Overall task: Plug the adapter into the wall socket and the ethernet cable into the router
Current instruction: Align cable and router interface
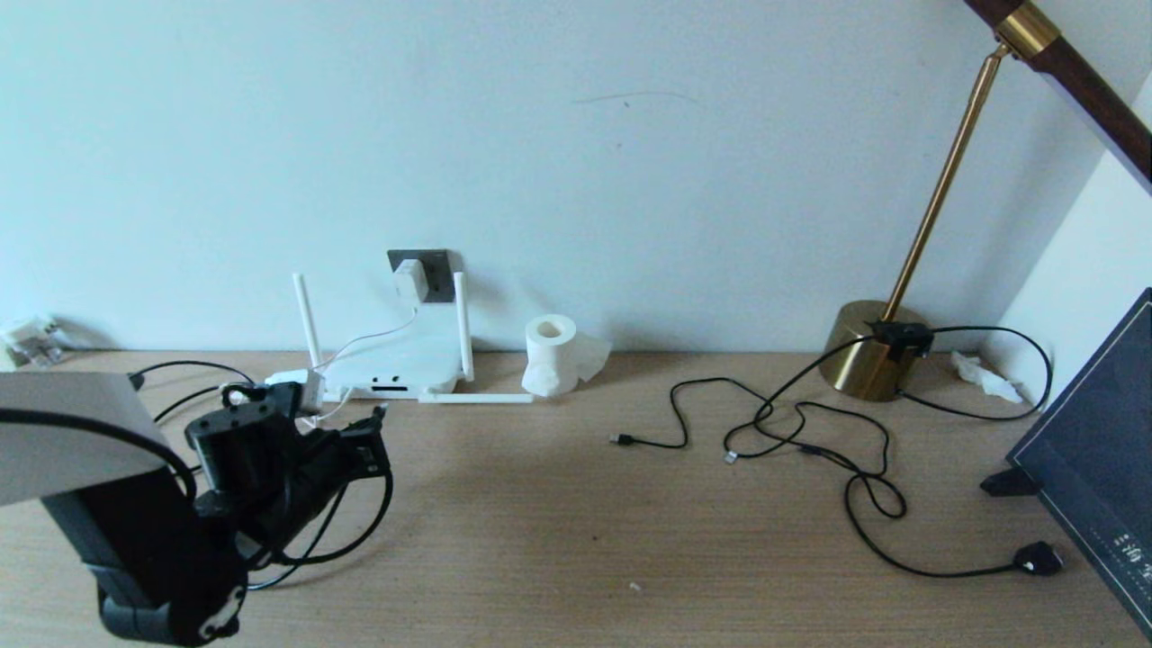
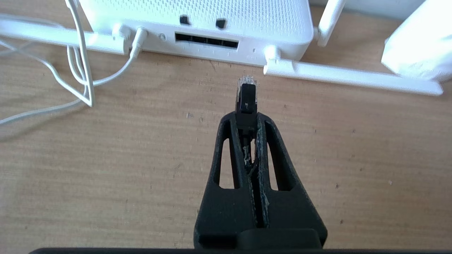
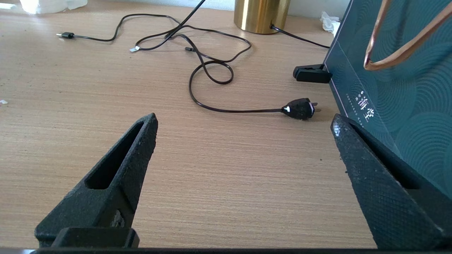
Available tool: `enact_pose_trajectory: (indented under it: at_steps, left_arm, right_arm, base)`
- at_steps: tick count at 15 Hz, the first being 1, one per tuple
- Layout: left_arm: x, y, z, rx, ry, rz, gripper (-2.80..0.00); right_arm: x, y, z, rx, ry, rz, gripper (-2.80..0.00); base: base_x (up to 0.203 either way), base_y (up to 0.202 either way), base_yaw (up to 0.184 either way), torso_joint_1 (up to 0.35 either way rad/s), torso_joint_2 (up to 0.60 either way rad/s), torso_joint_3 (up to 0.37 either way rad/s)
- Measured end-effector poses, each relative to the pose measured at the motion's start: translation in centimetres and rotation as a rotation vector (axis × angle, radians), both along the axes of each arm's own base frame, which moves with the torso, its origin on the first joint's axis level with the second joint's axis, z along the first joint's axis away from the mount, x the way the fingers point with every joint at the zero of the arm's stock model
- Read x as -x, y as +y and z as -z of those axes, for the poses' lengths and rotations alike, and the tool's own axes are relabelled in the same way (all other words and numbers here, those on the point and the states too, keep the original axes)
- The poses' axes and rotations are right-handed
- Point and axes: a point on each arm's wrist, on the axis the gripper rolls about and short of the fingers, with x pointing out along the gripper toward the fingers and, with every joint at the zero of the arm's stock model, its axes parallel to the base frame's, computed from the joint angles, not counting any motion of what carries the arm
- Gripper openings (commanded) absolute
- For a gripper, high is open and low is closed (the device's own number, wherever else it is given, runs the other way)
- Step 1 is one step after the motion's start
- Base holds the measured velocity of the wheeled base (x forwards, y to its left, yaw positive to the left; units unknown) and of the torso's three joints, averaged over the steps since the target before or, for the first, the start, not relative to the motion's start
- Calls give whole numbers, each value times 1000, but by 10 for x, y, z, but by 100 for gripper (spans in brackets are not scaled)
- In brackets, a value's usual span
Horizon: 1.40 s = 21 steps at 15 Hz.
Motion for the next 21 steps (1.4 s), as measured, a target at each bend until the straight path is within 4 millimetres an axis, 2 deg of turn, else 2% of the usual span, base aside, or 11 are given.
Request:
enact_pose_trajectory:
  at_steps: [3, 14, 21]
  left_arm:
    - [0, 0, 0, -3, 2, -2, -280]
    - [-25, -5, 22, -1, 16, 24, -280]
    - [-38, -12, 26, -12, 0, 40, -280]
  right_arm:
    - [0, 0, 0, 0, 0, 0, 0]
    - [0, 0, 0, 1, 0, 0, 0]
    - [0, 0, 0, 0, 0, 0, 0]
  base:
    - [0, 0, 0, 0, 0, 0]
    - [0, 0, 0, 0, 0, 0]
    - [0, 0, 0, 0, 0, 0]
